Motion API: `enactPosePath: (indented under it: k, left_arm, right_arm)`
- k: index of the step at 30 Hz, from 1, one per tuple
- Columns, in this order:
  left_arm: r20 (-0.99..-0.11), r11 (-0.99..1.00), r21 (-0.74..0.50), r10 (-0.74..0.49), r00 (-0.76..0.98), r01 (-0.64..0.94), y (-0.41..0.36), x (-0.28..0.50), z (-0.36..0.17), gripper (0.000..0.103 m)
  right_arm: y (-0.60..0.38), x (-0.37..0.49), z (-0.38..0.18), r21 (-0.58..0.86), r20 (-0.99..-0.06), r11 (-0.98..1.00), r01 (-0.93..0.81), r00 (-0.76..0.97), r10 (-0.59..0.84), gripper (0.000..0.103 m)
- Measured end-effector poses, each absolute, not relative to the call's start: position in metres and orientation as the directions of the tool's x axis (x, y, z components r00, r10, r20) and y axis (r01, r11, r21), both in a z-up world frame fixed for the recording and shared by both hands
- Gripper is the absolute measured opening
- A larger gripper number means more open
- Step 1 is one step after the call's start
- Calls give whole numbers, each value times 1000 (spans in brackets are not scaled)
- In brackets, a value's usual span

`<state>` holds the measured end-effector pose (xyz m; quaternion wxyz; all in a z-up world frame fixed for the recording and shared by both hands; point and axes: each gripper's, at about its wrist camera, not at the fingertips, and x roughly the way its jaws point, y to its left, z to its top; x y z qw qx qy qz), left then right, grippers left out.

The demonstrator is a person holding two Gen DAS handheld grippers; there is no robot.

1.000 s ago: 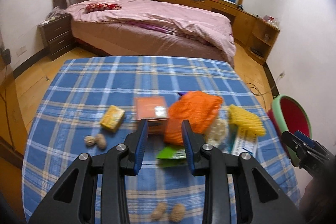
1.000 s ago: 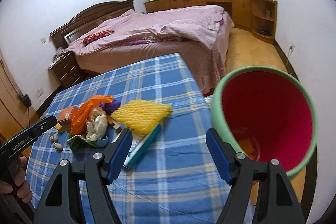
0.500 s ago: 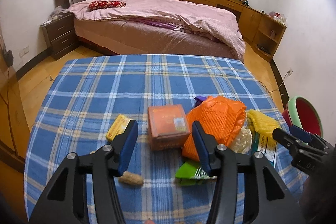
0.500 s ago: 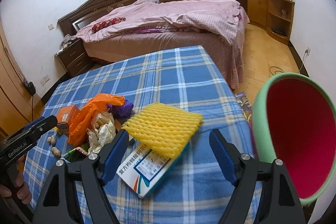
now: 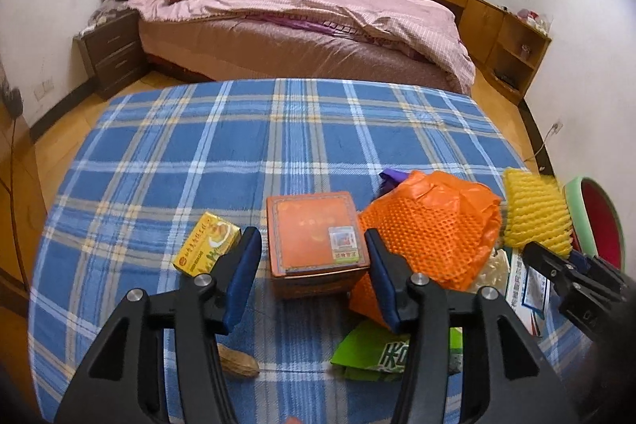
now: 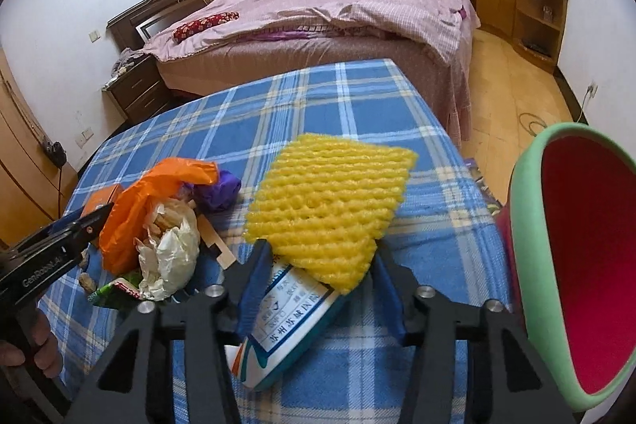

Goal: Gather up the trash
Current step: 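Grasp the orange cardboard box with left tool while right tool grasps yellow foam mesh sheet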

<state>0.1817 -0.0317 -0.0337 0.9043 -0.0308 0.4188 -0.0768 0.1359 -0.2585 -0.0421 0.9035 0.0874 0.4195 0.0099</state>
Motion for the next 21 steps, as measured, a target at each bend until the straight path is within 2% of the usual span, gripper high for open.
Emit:
enactPosePath:
  k: [4, 5, 7, 8, 12, 21]
  left_arm:
    - [-751, 979, -170, -203, 628, 113, -27, 182, -36, 48]
    - [-744, 978, -176, -209, 635, 115, -26, 180, -35, 48]
    - [-730, 975, -185, -220, 647, 122, -23, 177, -32, 48]
    - [-720, 974, -190, -226, 656, 126, -22, 175, -30, 48]
    - [-696, 972, -192, -231, 680, 134, -21, 169, -19, 47]
    - [-658, 965, -217, -256, 708, 147, -17, 151, 3, 47]
  right_arm:
    - [-264, 135, -41, 187, -745, 980, 66, 660, 97, 33]
    - [-266, 135, -40, 193, -740, 979, 69, 666, 99, 29]
    - [-268, 134, -37, 195, -732, 978, 73, 675, 96, 14]
    - [-269, 133, -36, 199, -729, 977, 75, 677, 97, 11]
    - [-267, 129, -34, 212, -721, 975, 63, 683, 113, 6]
    - [-262, 103, -10, 208, -666, 977, 41, 738, 111, 5]
